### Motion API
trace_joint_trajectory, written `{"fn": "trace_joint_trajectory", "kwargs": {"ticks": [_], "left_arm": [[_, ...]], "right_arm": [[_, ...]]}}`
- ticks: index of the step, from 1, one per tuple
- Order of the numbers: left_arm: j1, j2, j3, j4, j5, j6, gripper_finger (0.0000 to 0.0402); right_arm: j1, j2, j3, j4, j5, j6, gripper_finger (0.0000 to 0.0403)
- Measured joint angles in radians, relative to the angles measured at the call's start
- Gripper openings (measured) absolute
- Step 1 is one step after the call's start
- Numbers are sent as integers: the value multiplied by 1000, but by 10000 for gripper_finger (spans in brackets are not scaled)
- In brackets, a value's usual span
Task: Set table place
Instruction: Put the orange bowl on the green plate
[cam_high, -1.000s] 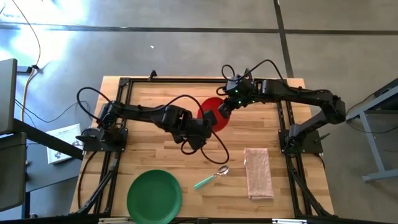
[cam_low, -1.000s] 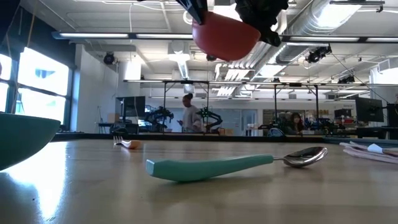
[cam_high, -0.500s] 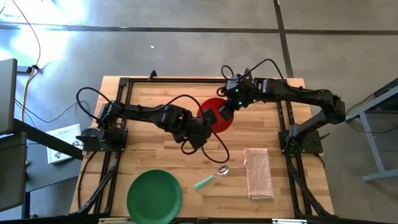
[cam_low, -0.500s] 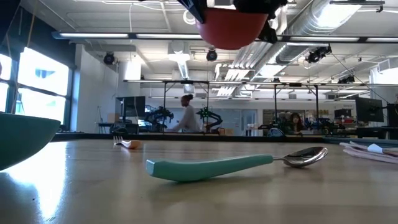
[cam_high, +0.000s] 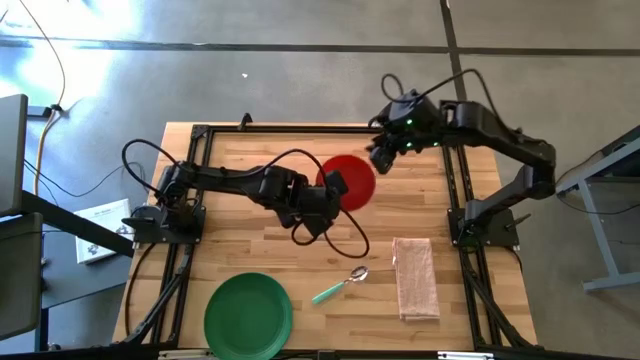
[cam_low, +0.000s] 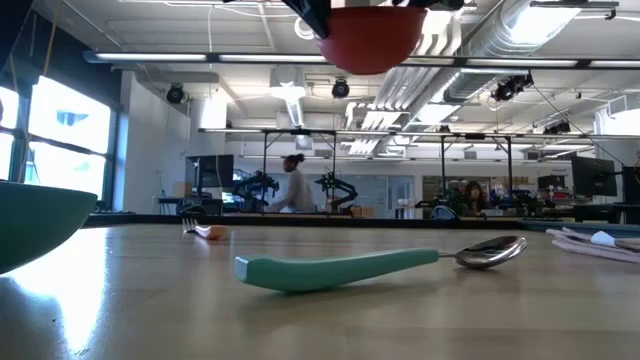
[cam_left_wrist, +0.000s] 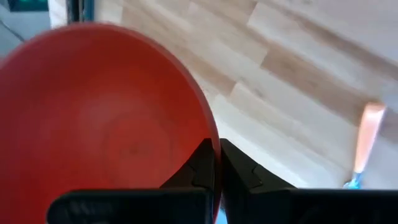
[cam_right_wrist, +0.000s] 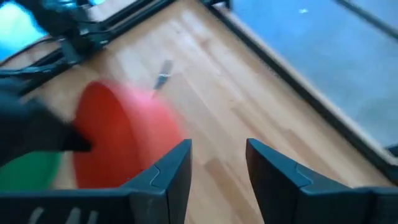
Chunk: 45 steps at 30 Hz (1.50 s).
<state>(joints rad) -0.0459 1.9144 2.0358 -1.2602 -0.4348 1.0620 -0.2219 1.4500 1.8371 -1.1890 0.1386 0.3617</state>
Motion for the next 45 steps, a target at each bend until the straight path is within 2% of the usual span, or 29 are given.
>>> {"fn": "trace_joint_trajectory", "kwargs": {"ticks": [6,14,18,23,34,39,42,45], "left_arm": [[1,0,0,-24,26,-76,1],[-8,-3,-1,-226,75,-489,1],[-41,-18,-2,-316,84,-665,0],[-146,-51,-2,-311,100,-827,0],[-412,-96,-2,-312,11,-1417,0],[-513,-87,-2,-311,3,-1628,0],[-576,-78,-14,-309,6,-1737,0],[-648,-71,-66,-310,61,-1861,0]], "right_arm": [[1,-1,75,-157,83,22,142],[-3,4,80,-326,250,74,140],[-22,4,80,-344,280,71,126],[-49,4,80,-338,280,21,105],[-73,4,79,-302,275,-31,99],[-72,4,79,-302,271,-29,99],[-72,4,79,-302,253,-21,99],[-72,4,79,-302,245,1,99]]}}
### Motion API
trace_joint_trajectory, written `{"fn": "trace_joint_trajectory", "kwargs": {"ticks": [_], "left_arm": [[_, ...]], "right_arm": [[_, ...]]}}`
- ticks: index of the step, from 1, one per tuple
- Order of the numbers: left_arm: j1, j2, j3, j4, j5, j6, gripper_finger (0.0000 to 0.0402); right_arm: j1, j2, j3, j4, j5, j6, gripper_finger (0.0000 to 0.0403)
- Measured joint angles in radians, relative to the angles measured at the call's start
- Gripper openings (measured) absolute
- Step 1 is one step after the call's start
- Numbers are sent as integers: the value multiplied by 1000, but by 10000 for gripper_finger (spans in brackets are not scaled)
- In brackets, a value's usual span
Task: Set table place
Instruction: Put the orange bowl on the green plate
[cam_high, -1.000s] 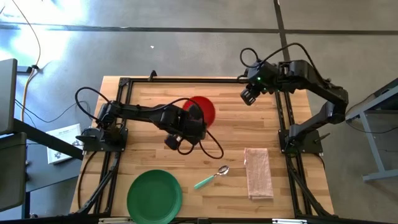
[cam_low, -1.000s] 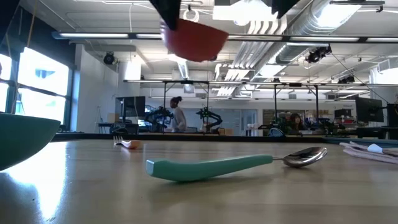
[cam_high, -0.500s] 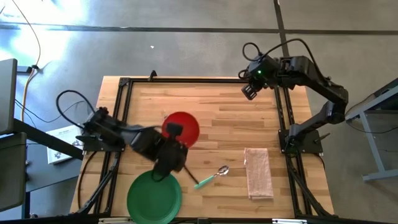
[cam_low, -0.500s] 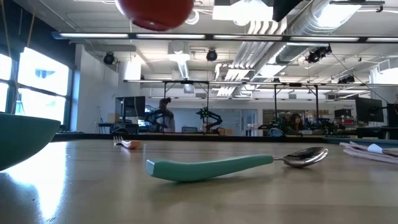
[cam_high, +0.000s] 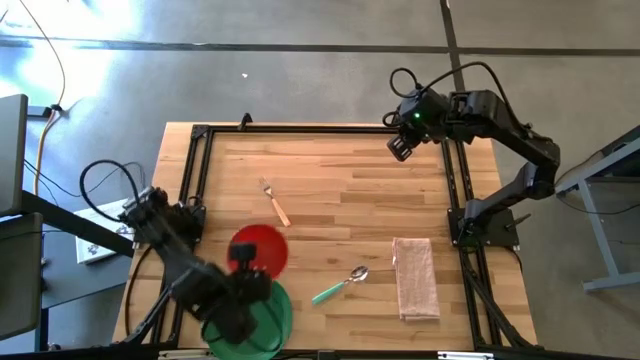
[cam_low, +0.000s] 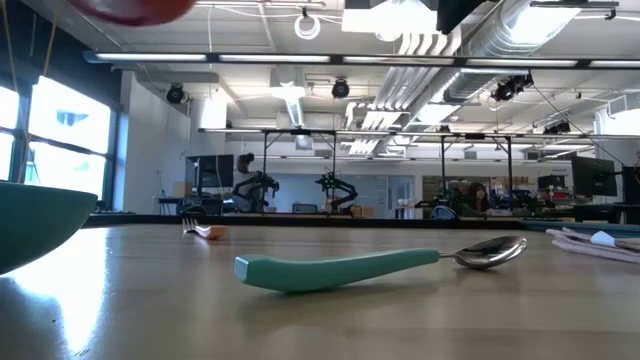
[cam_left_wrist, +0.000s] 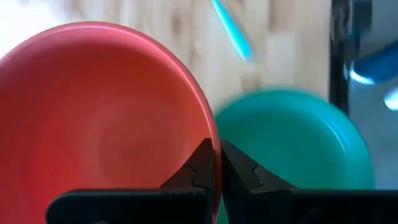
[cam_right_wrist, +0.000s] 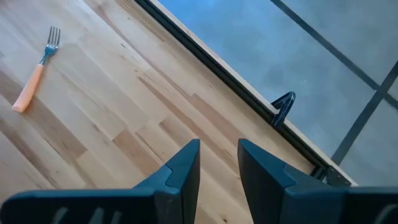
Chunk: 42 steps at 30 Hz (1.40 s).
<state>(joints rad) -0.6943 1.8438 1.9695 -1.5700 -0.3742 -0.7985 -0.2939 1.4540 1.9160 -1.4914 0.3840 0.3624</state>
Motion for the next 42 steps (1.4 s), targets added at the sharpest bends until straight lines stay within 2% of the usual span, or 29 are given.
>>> {"fn": "trace_joint_trajectory", "kwargs": {"ticks": [6,13,22,29,35,42], "left_arm": [[-160,22,-111,12,155,-237,0],[-273,25,-189,248,143,-340,0],[-268,25,-391,550,95,-309,0],[-253,25,-518,699,91,-276,0],[-247,24,-575,797,87,-253,0],[-247,24,-591,819,77,-253,0]], "right_arm": [[0,0,0,0,-15,52,99],[0,0,0,0,-21,87,99],[0,0,0,0,-25,109,99],[2,0,0,0,-27,104,99],[2,0,0,0,-28,102,99],[2,0,0,0,-28,101,99]]}}
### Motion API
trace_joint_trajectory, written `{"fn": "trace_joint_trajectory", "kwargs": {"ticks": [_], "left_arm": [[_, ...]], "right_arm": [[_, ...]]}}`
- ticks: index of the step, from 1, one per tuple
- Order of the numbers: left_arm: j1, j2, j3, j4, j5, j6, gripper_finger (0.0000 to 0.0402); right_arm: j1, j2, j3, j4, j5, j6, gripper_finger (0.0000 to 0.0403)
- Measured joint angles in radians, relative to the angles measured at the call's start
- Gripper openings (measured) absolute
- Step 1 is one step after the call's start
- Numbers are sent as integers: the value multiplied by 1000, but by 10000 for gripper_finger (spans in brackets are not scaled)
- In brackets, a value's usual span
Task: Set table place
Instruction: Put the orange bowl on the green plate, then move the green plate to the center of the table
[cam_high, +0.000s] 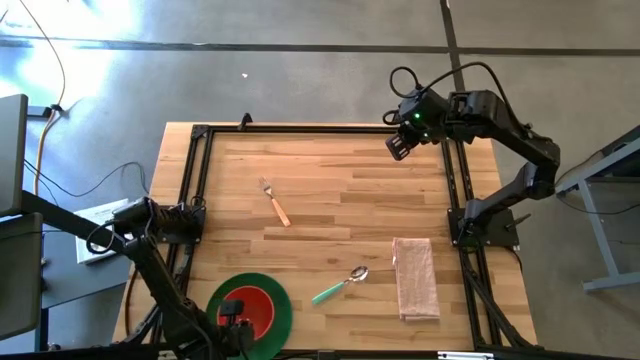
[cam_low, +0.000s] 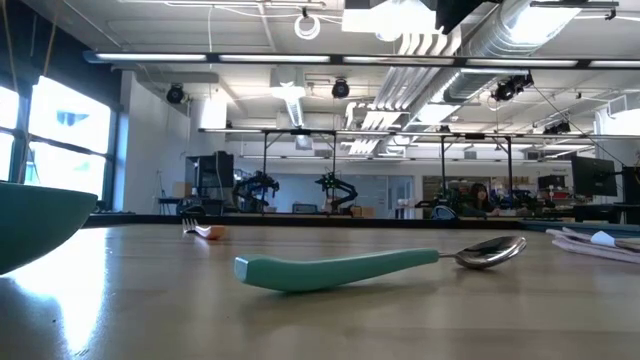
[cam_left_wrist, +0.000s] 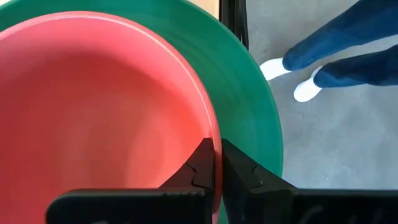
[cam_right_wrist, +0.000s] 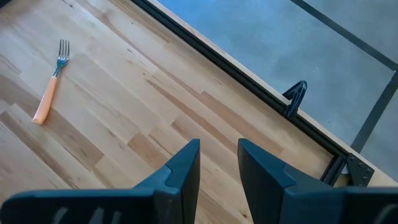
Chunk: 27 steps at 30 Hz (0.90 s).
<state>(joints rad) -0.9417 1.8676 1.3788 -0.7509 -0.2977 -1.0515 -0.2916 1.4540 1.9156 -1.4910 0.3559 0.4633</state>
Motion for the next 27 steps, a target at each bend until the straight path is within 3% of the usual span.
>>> {"fn": "trace_joint_trajectory", "kwargs": {"ticks": [7,20,24,27], "left_arm": [[0,0,-1,1,35,-8,14],[1,-1,3,-3,98,-27,117],[0,-17,62,-63,105,-6,142],[-1,-45,141,-197,66,14,153]], "right_arm": [[0,0,0,0,0,0,99],[0,0,0,0,-32,-11,99],[0,0,0,0,-32,-11,99],[0,0,0,4,-32,-11,99]]}}
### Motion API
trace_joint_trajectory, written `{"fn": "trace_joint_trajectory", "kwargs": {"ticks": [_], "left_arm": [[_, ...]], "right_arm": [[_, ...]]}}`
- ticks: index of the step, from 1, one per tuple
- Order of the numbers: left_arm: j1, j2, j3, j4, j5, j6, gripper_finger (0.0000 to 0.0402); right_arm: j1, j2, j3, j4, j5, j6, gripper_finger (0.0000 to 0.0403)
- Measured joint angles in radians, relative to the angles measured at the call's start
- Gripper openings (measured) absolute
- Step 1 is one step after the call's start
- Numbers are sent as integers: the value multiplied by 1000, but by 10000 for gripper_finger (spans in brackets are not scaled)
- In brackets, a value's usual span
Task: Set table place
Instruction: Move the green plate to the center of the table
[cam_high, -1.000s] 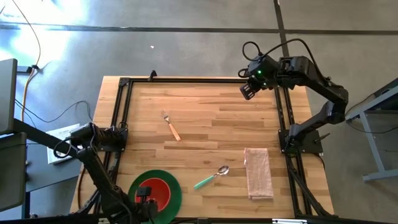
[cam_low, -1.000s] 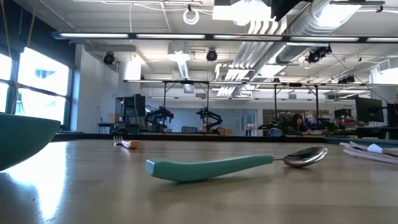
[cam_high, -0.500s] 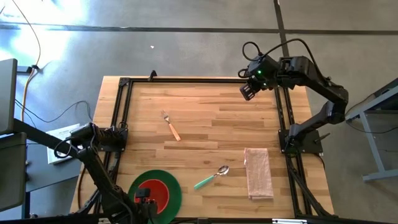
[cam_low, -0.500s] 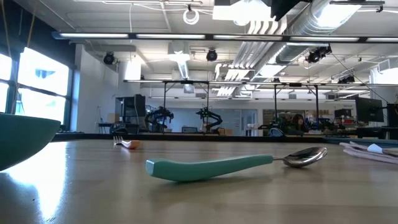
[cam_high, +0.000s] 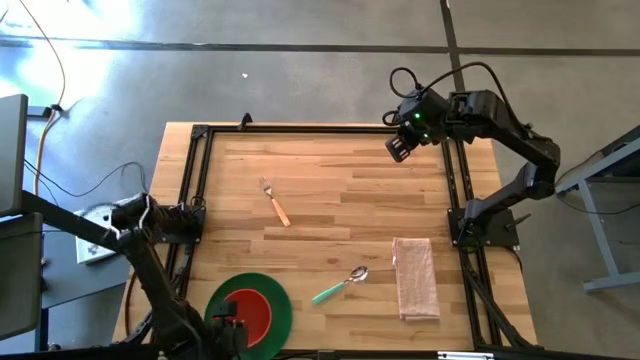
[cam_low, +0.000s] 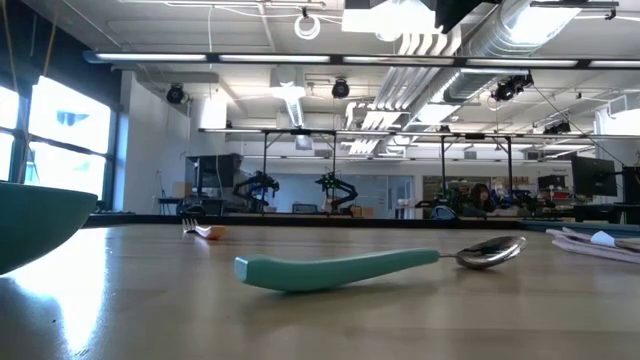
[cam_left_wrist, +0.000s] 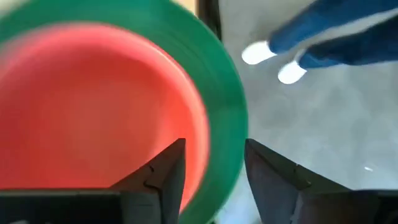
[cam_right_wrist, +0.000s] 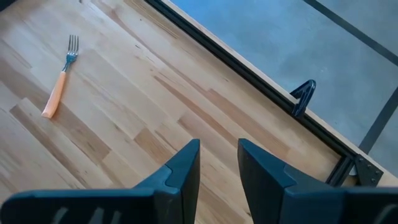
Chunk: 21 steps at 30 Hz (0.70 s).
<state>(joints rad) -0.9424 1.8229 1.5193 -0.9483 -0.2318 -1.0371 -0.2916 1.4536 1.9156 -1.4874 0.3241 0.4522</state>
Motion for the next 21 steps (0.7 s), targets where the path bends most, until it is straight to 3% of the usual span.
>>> {"fn": "trace_joint_trajectory", "kwargs": {"ticks": [4,7,17,21], "left_arm": [[3,-18,135,-349,-124,-63,156],[32,-23,220,-627,-135,-147,156],[326,-83,146,-587,-124,250,157],[486,-85,81,-463,-48,560,157]], "right_arm": [[0,0,0,9,0,-1,99],[0,0,0,14,0,-6,99],[0,0,0,25,1,-42,99],[0,0,0,27,2,-71,99]]}}
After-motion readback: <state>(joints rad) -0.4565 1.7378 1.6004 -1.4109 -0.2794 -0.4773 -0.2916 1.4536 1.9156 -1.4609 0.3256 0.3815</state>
